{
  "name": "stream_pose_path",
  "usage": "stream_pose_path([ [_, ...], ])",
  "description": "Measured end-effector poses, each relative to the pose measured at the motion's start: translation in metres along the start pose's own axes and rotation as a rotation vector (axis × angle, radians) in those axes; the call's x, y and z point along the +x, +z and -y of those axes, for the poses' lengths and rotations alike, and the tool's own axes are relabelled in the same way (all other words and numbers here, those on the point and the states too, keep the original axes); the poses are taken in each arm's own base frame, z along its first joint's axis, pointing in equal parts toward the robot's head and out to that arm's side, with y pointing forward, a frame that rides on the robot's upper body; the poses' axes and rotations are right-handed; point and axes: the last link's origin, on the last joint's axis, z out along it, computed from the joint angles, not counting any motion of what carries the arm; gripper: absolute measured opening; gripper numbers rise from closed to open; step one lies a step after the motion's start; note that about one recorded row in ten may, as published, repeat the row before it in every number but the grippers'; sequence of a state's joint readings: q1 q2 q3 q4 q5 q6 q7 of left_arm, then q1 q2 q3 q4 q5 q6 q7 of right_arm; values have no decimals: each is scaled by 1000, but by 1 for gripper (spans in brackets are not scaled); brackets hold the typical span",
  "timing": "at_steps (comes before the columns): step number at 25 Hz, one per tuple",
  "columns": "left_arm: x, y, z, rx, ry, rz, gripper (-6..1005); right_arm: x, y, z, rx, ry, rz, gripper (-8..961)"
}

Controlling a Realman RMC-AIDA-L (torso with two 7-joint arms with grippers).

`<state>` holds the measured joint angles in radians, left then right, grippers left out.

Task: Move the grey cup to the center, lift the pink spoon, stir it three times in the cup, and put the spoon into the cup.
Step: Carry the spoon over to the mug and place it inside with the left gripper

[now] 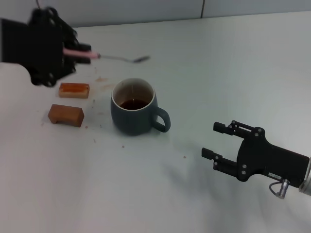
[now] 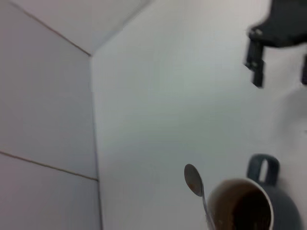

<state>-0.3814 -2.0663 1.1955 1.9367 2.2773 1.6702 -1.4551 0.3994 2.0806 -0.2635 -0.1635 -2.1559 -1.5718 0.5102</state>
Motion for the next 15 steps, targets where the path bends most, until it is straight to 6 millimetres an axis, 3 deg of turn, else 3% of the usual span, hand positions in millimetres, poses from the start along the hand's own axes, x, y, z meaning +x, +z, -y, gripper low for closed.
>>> stream_pose_path([
  [15,13,41,-17,-112,166,197,141,2,1,-2,-2,8,-6,665],
])
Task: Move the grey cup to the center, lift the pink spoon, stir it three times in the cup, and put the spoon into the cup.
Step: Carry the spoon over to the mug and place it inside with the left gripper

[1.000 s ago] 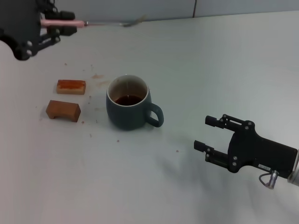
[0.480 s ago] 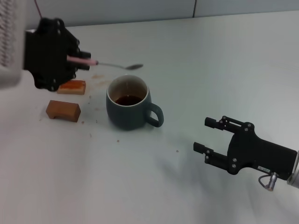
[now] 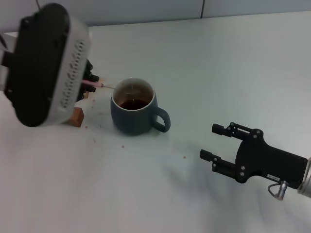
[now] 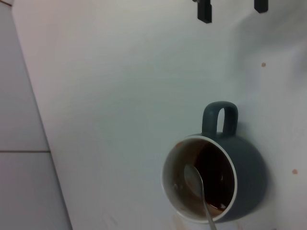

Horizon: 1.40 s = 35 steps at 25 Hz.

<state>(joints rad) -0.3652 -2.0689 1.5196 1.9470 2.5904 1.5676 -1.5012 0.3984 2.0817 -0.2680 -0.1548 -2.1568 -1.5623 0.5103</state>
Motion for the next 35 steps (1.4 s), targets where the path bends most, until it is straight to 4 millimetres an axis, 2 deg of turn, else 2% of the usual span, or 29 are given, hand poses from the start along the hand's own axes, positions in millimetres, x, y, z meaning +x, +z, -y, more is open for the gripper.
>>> stream_pose_path([
  [1,0,0,0,0,0,0,141,0,0,0,0,0,-1,665],
  [3,9,16,-1,-21,54,38,142,0,0,0,-1,0,-1,665],
  [6,13,21,-1,-27,71,49,142,0,0,0,-2,0,-1,665],
  [9,18,37,-5,-36,123,107,142,0,0,0,-2,-1,-1,665],
  [14,18,46,-6,-47,146,143,143,0,1,0,-3,-2,-1,666],
  [24,18,47,-6,-51,149,147,144,0,1,0,-1,3,1,667],
  [35,30,42,-5,-43,175,125,145,-1,2,1,-1,3,3,666],
])
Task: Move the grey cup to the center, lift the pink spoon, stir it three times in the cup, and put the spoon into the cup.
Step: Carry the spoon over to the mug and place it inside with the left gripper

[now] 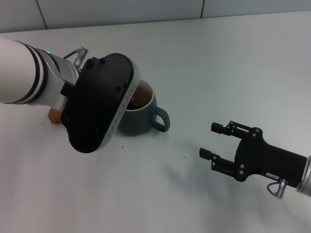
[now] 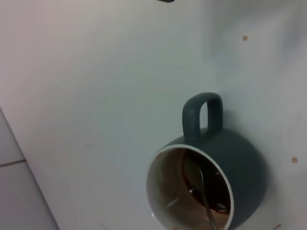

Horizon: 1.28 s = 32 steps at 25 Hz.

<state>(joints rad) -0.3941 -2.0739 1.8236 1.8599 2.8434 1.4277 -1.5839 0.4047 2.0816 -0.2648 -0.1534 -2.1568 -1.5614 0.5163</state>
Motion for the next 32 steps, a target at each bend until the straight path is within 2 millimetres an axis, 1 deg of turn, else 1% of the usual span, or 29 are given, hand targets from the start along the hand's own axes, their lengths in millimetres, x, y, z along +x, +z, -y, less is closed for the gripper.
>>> stream_pose_path([
  [7,8,-4,3,6,7,-42,146,0,0,0,2,2,0,667],
  [12,10,-4,6,11,10,-50,147,0,0,0,1,2,-1,667],
  [20,4,0,12,21,-19,-15,148,0,0,0,-2,1,-2,667],
  [32,1,-5,2,-25,-44,-6,149,1,0,-1,-1,3,-2,666],
])
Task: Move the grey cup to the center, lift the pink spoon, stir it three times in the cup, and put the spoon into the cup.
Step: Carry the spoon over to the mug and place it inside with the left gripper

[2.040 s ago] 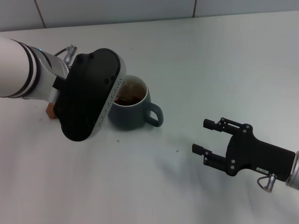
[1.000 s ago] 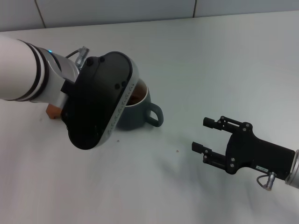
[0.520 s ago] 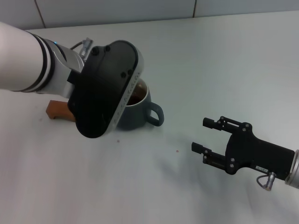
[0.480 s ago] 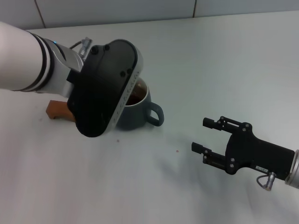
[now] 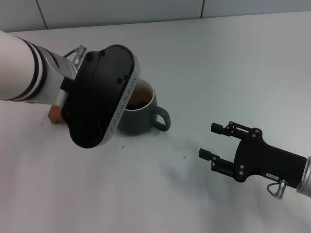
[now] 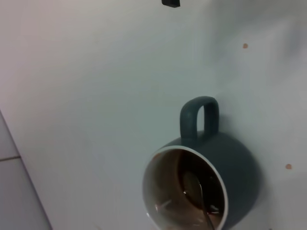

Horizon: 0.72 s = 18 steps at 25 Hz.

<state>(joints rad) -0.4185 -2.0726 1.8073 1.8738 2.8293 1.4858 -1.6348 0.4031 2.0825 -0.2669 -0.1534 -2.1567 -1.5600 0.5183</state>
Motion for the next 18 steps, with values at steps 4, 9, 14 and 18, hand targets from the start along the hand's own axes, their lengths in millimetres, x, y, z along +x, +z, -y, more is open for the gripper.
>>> stream_pose_path([
  [4,4,-2,0,2,6,-11,149,0,0,0,0,1,0,667],
  [9,8,-1,4,4,12,-19,150,0,0,-1,-1,3,1,667],
  [14,8,2,7,8,12,-19,151,0,-1,-1,0,5,2,666],
  [18,4,3,9,12,-5,-7,151,0,-1,-1,3,6,3,666],
])
